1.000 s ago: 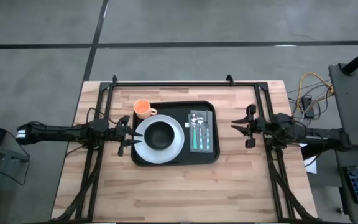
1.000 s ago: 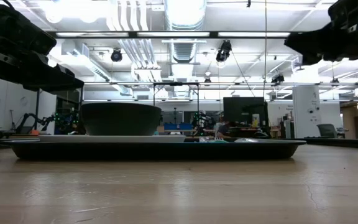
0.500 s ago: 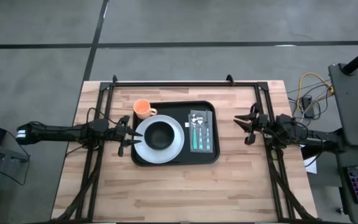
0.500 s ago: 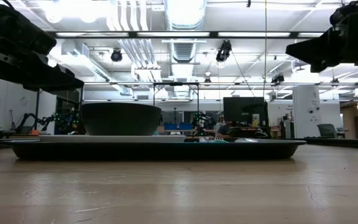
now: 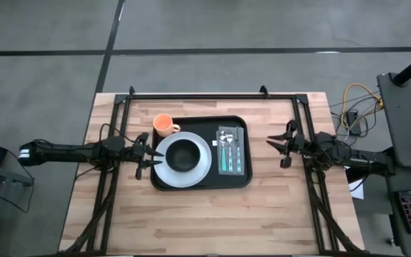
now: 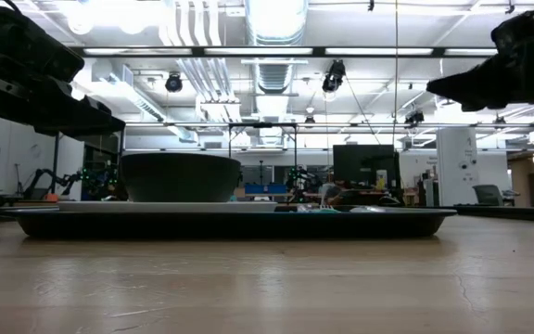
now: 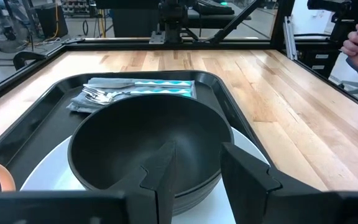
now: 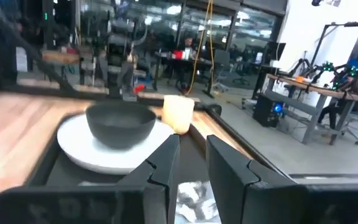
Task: Set up tray
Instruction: Return to Home Position
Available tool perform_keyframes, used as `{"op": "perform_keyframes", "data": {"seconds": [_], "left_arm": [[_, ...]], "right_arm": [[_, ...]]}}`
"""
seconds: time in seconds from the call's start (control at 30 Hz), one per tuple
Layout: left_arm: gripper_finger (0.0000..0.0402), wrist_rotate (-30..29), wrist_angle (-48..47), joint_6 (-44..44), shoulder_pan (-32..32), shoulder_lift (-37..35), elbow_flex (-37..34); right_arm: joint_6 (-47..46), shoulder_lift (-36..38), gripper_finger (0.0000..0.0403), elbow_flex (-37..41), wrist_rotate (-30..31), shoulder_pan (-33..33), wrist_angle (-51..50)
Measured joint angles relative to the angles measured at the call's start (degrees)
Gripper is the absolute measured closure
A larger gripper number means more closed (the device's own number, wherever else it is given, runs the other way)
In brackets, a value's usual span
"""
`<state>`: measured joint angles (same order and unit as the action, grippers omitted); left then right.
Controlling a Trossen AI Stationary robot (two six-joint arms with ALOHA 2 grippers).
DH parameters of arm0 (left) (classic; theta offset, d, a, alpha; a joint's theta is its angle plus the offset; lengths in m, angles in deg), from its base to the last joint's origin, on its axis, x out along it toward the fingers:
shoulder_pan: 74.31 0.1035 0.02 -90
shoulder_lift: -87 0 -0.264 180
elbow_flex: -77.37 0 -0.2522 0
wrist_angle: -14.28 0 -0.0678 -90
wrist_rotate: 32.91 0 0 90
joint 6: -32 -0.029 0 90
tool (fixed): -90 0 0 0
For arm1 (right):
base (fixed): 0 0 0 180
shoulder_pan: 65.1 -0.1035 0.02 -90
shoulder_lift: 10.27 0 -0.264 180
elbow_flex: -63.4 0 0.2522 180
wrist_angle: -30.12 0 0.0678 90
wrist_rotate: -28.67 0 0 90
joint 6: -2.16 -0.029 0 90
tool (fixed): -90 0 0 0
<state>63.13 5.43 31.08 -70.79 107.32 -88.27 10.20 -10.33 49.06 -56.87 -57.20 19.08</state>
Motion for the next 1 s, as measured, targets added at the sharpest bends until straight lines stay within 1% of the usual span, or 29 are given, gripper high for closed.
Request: {"op": "perform_keyframes", "data": {"seconds": [0.07, 0.33, 0.83, 1.0], "left_arm": [[0.0297, -0.02, 0.0, 0.01, -0.01, 0.0, 0.02], [0.0297, -0.02, 0.0, -0.02, 0.01, -0.02, 0.0], [0.0297, -0.01, 0.0, 0.01, 0.0, -0.02, 0.02], [0.0297, -0.02, 0.0, 0.01, -0.01, -0.02, 0.0]], "right_arm": [[1.23, -0.04, 0.0335, 0.0, 0.02, 0.02, -1.67], [4.17, -0.59, 0.0335, 0.0, 0.05, 0.02, -1.66], [4.34, -0.83, 0.0335, 0.0, 0.1, 0.02, -1.62], [2.66, -0.83, 0.0335, 0.0, 0.12, 0.02, -1.62]]}}
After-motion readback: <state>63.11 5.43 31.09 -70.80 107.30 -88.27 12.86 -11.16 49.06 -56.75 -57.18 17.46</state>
